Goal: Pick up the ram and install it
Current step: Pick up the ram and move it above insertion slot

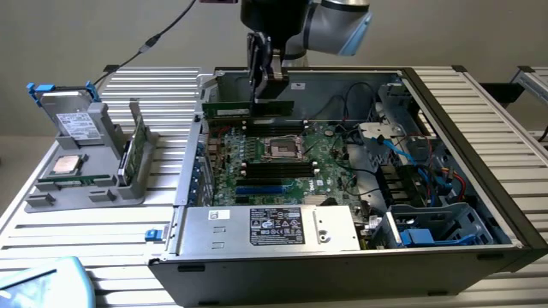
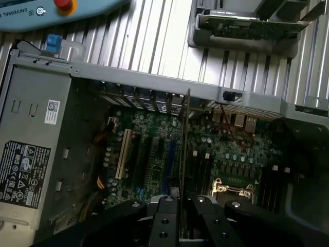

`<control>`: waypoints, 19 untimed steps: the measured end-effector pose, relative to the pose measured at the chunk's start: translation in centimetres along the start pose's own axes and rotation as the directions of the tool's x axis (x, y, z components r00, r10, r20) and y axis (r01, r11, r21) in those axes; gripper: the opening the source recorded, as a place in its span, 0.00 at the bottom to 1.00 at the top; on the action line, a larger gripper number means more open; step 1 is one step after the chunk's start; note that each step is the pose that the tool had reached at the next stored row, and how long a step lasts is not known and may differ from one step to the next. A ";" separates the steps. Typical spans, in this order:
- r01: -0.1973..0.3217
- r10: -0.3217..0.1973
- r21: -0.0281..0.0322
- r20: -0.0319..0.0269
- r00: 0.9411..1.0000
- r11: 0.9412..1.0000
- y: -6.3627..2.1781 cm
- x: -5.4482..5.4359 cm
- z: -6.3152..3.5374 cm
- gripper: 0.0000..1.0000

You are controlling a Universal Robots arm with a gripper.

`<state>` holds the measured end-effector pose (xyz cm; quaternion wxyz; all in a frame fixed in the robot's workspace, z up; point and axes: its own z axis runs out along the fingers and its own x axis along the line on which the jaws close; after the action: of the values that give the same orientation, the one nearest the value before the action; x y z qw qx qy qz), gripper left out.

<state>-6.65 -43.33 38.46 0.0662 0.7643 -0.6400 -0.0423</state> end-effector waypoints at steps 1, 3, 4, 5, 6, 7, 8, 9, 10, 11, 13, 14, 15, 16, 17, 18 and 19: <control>0.000 0.000 0.000 0.002 1.000 1.000 -0.33 0.0 -0.02 0.14; 0.001 -0.001 0.001 0.006 1.000 1.000 -0.81 0.1 -0.01 0.14; 0.001 -0.001 0.002 0.009 1.000 1.000 -1.00 0.1 0.02 0.14; 0.001 -0.001 0.003 0.012 1.000 1.000 -1.17 0.1 0.04 0.14; 0.001 -0.001 0.003 0.016 1.000 1.000 -1.33 0.2 0.08 0.14; 0.001 -0.001 0.004 0.020 1.000 1.000 -1.48 0.2 0.13 0.14; 0.000 0.000 0.005 0.025 1.000 1.000 -1.61 0.2 0.18 0.14; -0.001 0.001 0.006 0.030 1.000 1.000 -1.73 0.2 0.24 0.14; -0.003 0.002 0.006 0.033 0.999 1.000 -1.84 0.2 0.29 0.14; -0.004 0.004 0.007 0.036 0.999 1.000 -1.95 0.2 0.34 0.14; -0.007 0.007 0.007 0.040 0.999 1.000 -2.19 0.2 0.42 0.14; -0.008 0.008 0.007 0.041 0.999 1.000 -2.30 0.3 0.46 0.14; -0.010 0.010 0.007 0.042 0.999 1.000 -2.41 0.3 0.50 0.14; -0.012 0.012 0.007 0.042 0.999 1.000 -2.52 0.3 0.53 0.14; -0.014 0.013 0.007 0.043 0.999 1.000 -2.63 0.2 0.57 0.14; -0.015 0.015 0.007 0.043 0.999 1.000 -2.75 0.2 0.59 0.14; -0.017 0.017 0.007 0.043 0.999 1.000 -2.86 0.2 0.62 0.14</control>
<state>-3.92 -43.04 37.41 0.0498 0.7580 -0.6479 -0.0557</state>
